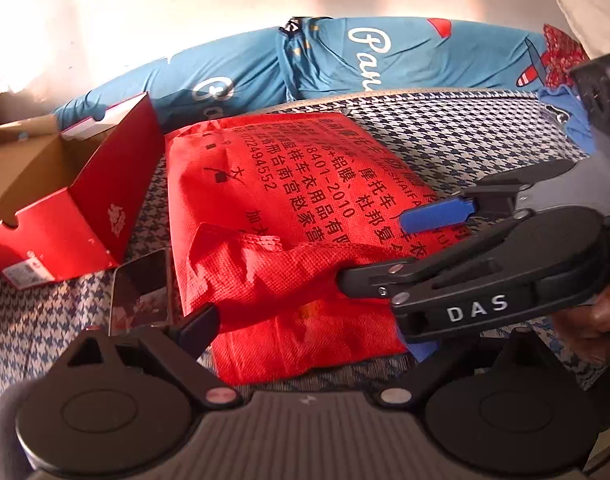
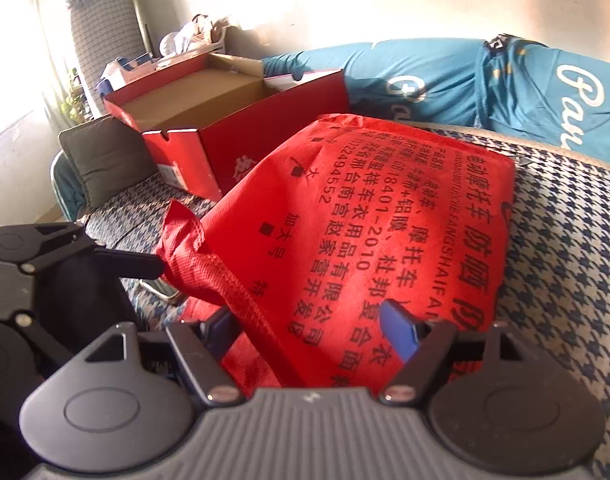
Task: Fold shopping bag
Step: 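Lower the folded flap onto the bag and open the right gripper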
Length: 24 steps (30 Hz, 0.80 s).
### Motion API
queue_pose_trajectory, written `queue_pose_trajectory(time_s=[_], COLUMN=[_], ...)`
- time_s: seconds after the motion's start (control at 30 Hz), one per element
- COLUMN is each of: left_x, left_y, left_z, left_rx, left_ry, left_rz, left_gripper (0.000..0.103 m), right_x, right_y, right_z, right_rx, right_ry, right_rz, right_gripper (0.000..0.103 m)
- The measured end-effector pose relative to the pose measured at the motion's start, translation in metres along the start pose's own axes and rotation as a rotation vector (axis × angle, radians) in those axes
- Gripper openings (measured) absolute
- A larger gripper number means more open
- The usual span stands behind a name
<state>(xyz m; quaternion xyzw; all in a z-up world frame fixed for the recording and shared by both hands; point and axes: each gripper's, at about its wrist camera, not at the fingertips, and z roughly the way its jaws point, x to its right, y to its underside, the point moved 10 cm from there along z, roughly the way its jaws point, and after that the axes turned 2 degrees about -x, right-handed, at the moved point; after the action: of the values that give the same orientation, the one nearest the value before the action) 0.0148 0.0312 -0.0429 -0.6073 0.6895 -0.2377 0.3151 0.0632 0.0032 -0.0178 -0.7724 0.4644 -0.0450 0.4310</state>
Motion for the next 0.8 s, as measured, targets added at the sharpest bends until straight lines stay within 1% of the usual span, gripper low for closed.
queue_pose_trajectory(time_s=[0.13,0.2,0.3,0.4,0.5,0.6,0.7,0.73,0.77,0.8], left_x=[-0.002,-0.003,-0.006,-0.008,-0.009,-0.009,-0.005,-0.004,-0.002,-0.001], left_y=[-0.006,-0.010,-0.013,-0.010,-0.005,-0.007,-0.009,-0.010,-0.012,-0.013], left_z=[0.008,0.010,0.015,0.018,0.021,0.023,0.024,0.025,0.026,0.026], left_rx=[0.023,0.027,0.027,0.020,0.012,0.021,0.027,0.031,0.036,0.039], left_ry=[-0.026,-0.030,-0.037,-0.039,-0.044,-0.037,-0.027,-0.022,-0.006,0.003], left_rz=[0.030,0.034,0.032,0.033,0.031,0.030,0.040,0.042,0.042,0.044], left_gripper=[0.096,0.096,0.096,0.096,0.096,0.096,0.096,0.096,0.097,0.097], right_x=[0.010,0.014,0.023,0.028,0.028,0.026,0.023,0.022,0.021,0.019], right_y=[-0.003,-0.004,-0.002,0.003,0.008,0.008,0.006,0.005,0.005,0.006], right_z=[-0.009,-0.012,-0.015,-0.015,-0.017,-0.019,-0.020,-0.020,-0.020,-0.020], right_rx=[0.017,0.019,0.018,0.010,0.004,0.013,0.019,0.019,0.016,0.011], right_ry=[0.041,0.054,0.096,0.107,0.132,0.137,0.136,0.140,0.136,0.130], right_rz=[-0.005,-0.004,-0.004,0.000,-0.038,-0.046,-0.060,-0.067,-0.072,-0.076], right_gripper=[0.079,0.080,0.080,0.080,0.080,0.079,0.072,0.064,0.052,0.047])
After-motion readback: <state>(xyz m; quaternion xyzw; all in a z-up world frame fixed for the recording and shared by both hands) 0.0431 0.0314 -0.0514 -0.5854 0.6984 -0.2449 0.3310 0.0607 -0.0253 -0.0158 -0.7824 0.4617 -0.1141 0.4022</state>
